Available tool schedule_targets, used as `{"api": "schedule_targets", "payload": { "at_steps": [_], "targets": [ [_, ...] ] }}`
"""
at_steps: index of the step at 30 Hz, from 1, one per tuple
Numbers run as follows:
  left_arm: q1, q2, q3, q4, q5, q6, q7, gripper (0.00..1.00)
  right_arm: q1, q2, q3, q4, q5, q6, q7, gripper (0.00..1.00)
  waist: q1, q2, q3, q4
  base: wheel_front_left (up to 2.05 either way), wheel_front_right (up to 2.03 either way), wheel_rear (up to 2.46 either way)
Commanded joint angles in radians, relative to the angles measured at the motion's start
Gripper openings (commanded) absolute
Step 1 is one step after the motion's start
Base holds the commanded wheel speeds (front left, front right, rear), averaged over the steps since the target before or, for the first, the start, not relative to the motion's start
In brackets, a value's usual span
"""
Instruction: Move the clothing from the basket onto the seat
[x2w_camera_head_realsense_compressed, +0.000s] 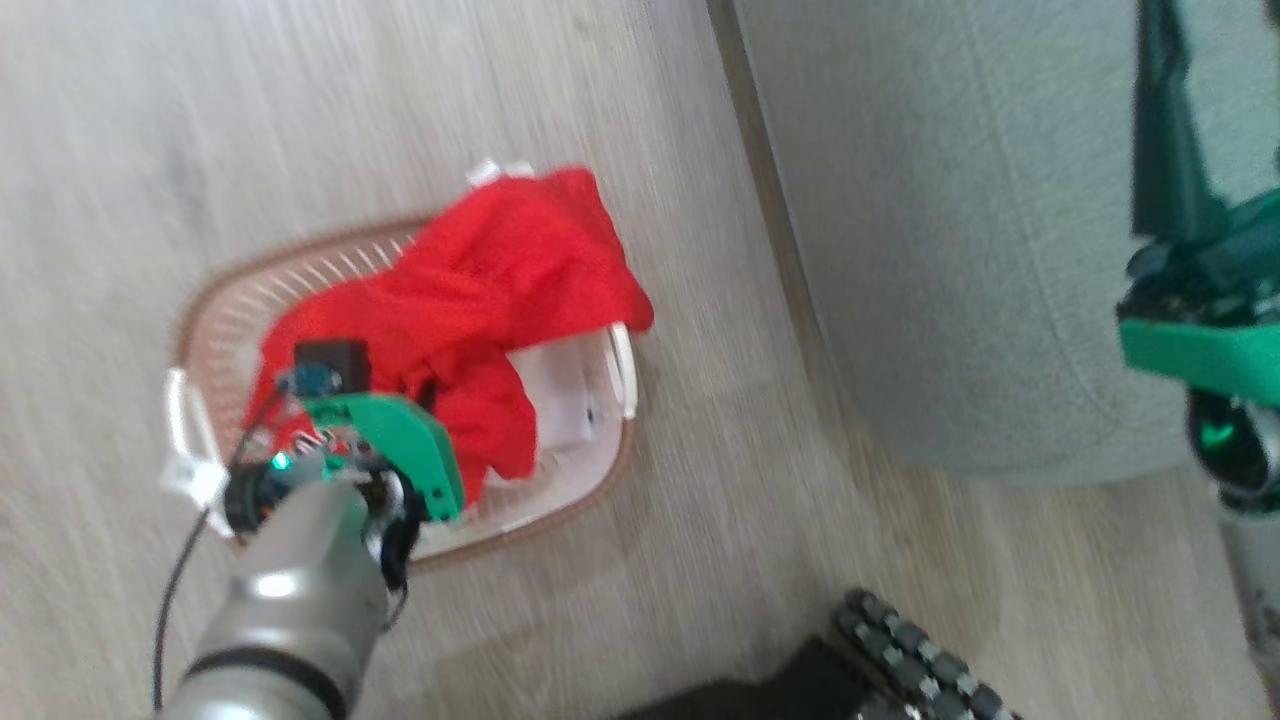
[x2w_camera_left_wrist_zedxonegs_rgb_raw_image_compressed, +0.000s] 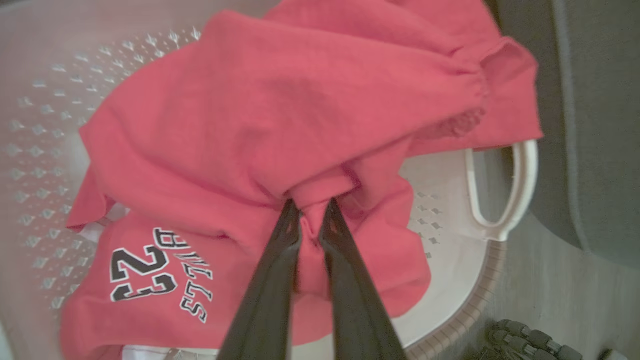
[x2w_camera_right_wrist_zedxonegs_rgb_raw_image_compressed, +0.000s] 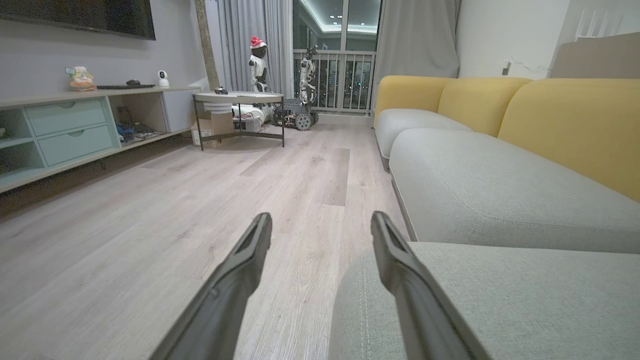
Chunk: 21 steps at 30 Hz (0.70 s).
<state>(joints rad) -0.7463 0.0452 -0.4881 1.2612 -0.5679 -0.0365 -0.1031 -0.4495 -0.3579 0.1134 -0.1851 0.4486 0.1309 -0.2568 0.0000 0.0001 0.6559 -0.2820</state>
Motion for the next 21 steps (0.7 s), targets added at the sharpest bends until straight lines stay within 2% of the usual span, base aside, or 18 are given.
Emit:
{"api": "schedule_targets", "payload": {
  "at_steps": [1, 14, 18, 21],
  "targets": [
    [0.049, 0.005, -0.008, -0.036, -0.024, -0.014, -0.032, 0.00, 0.052, -0.023, 0.017, -0.017, -0.009, 0.000, -0.005, 1.00, 0.0000, -0.0001, -0.140, 0.051, 0.00, 0.00, 0.00],
    [0.194, 0.005, -0.114, -0.118, -0.110, -0.056, -0.147, 0.00, 0.213, -0.013, 0.053, 0.047, -0.040, 0.000, -0.005, 1.00, 0.0000, -0.0001, -0.452, 0.153, 0.00, 0.00, 0.00],
    [0.214, 0.009, -0.110, -0.165, -0.096, -0.064, -0.157, 0.00, 0.258, -0.003, 0.058, 0.060, -0.049, 0.000, -0.005, 1.00, 0.0000, -0.0001, -0.517, 0.177, 0.00, 0.00, 0.00],
    [0.231, 0.027, -0.086, -0.260, -0.073, -0.065, -0.158, 0.00, 0.287, 0.007, 0.064, 0.070, -0.055, 0.000, -0.005, 1.00, 0.0000, -0.0001, -0.557, 0.194, 0.00, 0.00, 0.00]
  ]
}}
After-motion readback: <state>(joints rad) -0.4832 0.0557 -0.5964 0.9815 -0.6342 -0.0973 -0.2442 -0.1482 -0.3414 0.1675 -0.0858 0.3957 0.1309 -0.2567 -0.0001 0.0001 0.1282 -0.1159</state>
